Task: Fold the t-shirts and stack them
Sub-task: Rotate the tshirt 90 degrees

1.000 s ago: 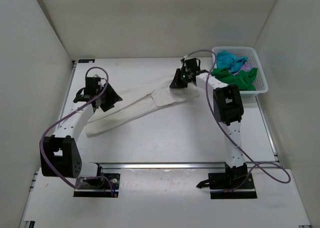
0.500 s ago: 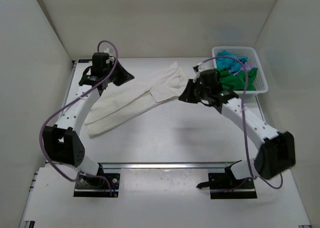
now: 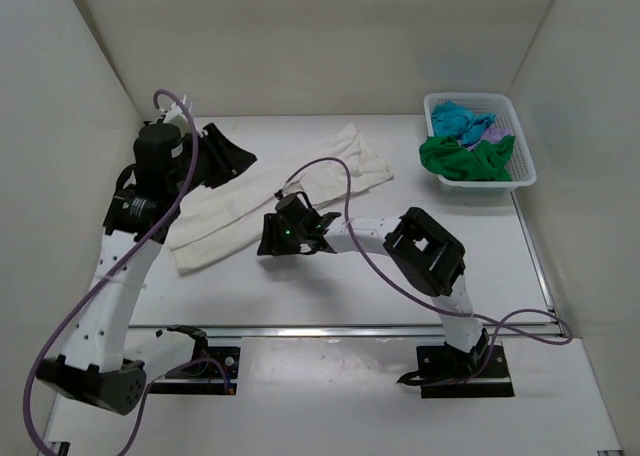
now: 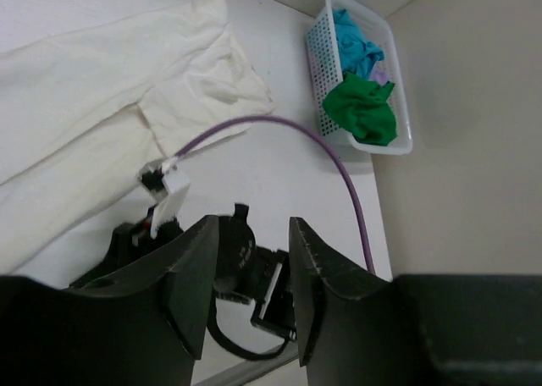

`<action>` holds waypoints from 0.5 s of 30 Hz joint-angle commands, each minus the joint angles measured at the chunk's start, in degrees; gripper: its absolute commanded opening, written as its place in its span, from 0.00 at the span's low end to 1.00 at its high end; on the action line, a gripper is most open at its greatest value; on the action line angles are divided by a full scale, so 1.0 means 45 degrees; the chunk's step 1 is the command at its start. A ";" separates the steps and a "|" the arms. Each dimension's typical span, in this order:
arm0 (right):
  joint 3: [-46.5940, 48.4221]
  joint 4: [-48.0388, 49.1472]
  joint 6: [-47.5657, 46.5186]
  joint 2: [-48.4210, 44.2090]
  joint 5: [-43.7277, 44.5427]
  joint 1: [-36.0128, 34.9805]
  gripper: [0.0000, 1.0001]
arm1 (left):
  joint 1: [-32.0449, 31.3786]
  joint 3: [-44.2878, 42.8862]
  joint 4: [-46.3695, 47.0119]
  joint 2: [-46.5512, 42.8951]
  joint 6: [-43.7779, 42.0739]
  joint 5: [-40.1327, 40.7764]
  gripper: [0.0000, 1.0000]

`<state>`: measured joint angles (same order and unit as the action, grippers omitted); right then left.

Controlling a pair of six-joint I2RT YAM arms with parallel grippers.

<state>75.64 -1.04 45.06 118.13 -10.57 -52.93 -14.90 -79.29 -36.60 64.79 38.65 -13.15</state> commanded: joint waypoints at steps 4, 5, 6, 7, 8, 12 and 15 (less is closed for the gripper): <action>0.2895 0.0524 0.1820 0.2163 0.1800 -0.0699 0.44 | 0.0205 0.0352 -0.3018 -0.1878 -0.1226 0.0989 0.51; 0.3112 0.0330 0.2364 0.2535 0.1956 -0.0661 0.44 | 0.0263 0.0586 -0.3135 -0.2034 -0.1246 0.0775 0.51; 0.3211 0.0348 0.2660 0.2655 0.2054 -0.0680 0.45 | 0.0302 0.0685 -0.3252 -0.2132 -0.1227 0.0812 0.50; 0.3424 0.0271 0.2818 0.2965 0.2191 -0.0564 0.44 | 0.0264 0.0956 -0.3215 -0.2288 -0.1226 0.0832 0.49; 0.3716 0.0250 0.3090 0.3220 0.2289 -0.0582 0.45 | 0.0205 0.1133 -0.3253 -0.2463 -0.1207 0.0735 0.48; 0.3818 -0.0064 0.3833 0.3477 0.2580 -0.0367 0.37 | 0.0166 0.1389 -0.3020 -0.2641 -0.1129 0.0637 0.47; 0.3760 -0.0315 0.3914 0.3380 0.2041 -0.0094 0.13 | -0.0068 0.1565 -0.2902 -0.2466 -0.1187 0.0753 0.46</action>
<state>93.38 0.75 60.23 132.25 -3.09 -54.83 -14.37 -72.64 -49.54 53.58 34.22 -10.24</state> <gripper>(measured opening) 0.164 0.464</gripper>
